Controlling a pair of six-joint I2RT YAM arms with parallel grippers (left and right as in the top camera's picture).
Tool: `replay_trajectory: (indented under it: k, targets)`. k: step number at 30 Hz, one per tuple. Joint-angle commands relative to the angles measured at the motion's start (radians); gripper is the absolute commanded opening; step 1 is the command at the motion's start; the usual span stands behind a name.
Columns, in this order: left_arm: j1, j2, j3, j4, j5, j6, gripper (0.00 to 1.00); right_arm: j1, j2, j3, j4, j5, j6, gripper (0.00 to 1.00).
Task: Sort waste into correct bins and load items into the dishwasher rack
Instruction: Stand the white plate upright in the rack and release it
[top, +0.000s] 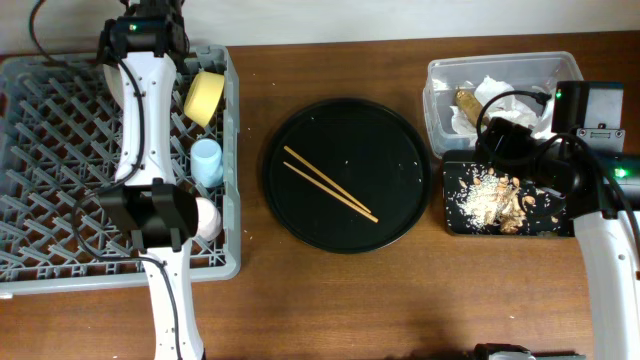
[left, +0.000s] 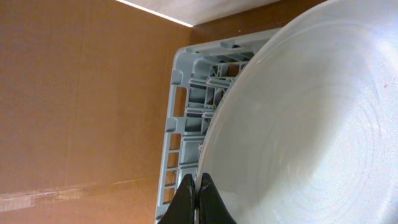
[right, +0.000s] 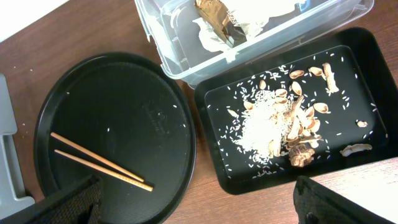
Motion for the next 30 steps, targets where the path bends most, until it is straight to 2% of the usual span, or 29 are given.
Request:
replay_trajectory:
  k: [1, 5, 6, 7, 9, 14, 16, 18, 21, 23, 27, 28, 30]
  targets:
    - [0.012, 0.002, -0.03, 0.009, 0.005, -0.022, 0.0, -0.005, 0.002, 0.009, 0.0, 0.019, 0.005, 0.99]
    - [0.011, 0.002, -0.039, -0.027, 0.188, -0.021, 0.0, -0.005, 0.002, 0.009, 0.0, 0.019, 0.005, 0.98]
    - [0.012, 0.002, -0.039, -0.04, 0.241, -0.021, 0.07, -0.005, 0.002, 0.009, 0.0, 0.019, 0.005, 0.98]
    - [0.012, 0.002, -0.039, -0.053, 0.262, -0.021, 0.25, -0.005, 0.002, 0.009, 0.0, 0.019, 0.005, 0.98]
    - [0.012, 0.002, -0.039, -0.054, 0.262, -0.022, 1.0, -0.005, 0.002, 0.009, 0.0, 0.019, 0.005, 0.98]
    - [0.012, -0.023, -0.022, -0.054, 0.258, -0.152, 1.0, -0.005, 0.002, 0.009, 0.0, 0.019, 0.005, 0.98]
    - [0.009, -0.062, -0.008, -0.057, 0.264, -0.175, 1.0, -0.005, 0.002, 0.009, 0.0, 0.019, 0.005, 0.99]
    - [0.004, -0.119, 0.003, -0.058, 0.331, -0.179, 1.0, -0.005, 0.002, 0.009, 0.0, 0.019, 0.005, 0.98]
    - [-0.006, -0.218, 0.008, -0.086, 0.55, -0.207, 1.0, -0.005, 0.002, 0.009, 0.0, 0.019, 0.005, 0.98]
    - [-0.011, -0.287, 0.008, -0.132, 0.793, -0.246, 1.0, -0.005, 0.002, 0.009, 0.0, 0.019, 0.005, 0.99]
    - [-0.024, -0.343, 0.008, -0.217, 1.292, -0.246, 1.0, -0.005, 0.002, 0.009, 0.0, 0.019, 0.005, 0.98]
    - [-0.032, -0.343, 0.008, -0.236, 1.384, -0.246, 1.0, -0.005, 0.002, 0.009, 0.0, 0.019, 0.005, 0.99]
    - [-0.051, -0.336, 0.003, -0.264, 1.449, -0.246, 1.0, -0.005, 0.002, 0.009, 0.0, 0.019, 0.005, 0.99]
